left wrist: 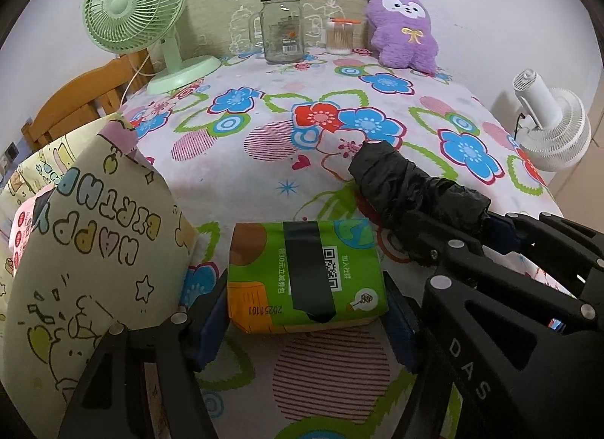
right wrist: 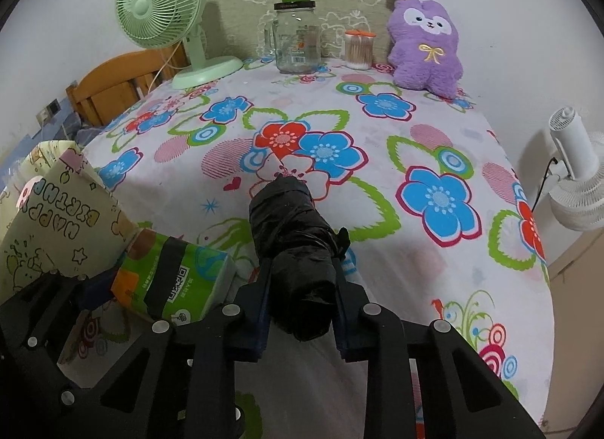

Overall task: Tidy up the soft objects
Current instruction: 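Carry the green tissue pack and black roll with both tools over the fabric box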

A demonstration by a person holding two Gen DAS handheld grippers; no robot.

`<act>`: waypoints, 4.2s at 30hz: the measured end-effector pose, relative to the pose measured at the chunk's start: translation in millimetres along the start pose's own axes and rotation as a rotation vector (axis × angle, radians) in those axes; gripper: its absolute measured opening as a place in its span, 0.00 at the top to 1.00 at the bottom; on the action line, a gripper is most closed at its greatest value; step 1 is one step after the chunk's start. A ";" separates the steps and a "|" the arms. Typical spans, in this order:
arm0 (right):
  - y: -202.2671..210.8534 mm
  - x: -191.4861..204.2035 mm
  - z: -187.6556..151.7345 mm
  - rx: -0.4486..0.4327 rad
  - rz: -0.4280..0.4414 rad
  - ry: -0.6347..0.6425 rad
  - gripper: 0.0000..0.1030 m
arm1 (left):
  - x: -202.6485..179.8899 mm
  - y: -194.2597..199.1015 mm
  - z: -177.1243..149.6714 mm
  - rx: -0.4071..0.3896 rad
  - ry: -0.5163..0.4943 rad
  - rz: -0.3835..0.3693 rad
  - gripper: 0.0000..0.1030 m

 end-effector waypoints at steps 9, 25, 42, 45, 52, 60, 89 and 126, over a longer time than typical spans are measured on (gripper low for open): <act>15.8 0.5 -12.7 -0.003 -0.019 -0.024 0.72 | -3.6 9.9 -9.7 -0.002 -0.033 -0.020 0.29; 50.6 4.0 -32.3 -0.022 -0.078 -0.088 0.72 | -10.0 37.7 -22.4 -0.012 -0.096 -0.087 0.29; 105.2 9.3 -35.2 -0.101 -0.124 -0.115 0.72 | -16.5 85.5 -22.8 -0.082 -0.126 -0.132 0.29; 115.6 9.8 -35.1 -0.114 -0.133 -0.121 0.72 | -17.8 93.4 -22.1 -0.091 -0.136 -0.143 0.29; 143.2 12.1 -31.9 -0.163 -0.146 -0.125 0.72 | -20.8 119.6 -16.1 -0.141 -0.171 -0.148 0.29; 166.5 16.9 -23.4 -0.198 -0.161 -0.114 0.72 | -18.9 142.0 -7.9 -0.170 -0.175 -0.157 0.29; 198.4 74.2 25.8 -0.274 -0.149 -0.047 0.72 | 38.1 177.0 25.7 -0.257 -0.168 -0.162 0.29; 107.1 181.4 52.8 -0.219 0.043 0.055 0.72 | 157.6 117.8 21.7 -0.185 -0.071 -0.042 0.29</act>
Point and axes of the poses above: each gripper's, at about its wrist camera, not at the fingertips, and y roughly against the way its jaws point, x to its left, z to its top, the point moved 2 cm from there along -y, roughly the way its jaws point, and after that the axes turned 7 degrees about -x, right-handed, at the moved point
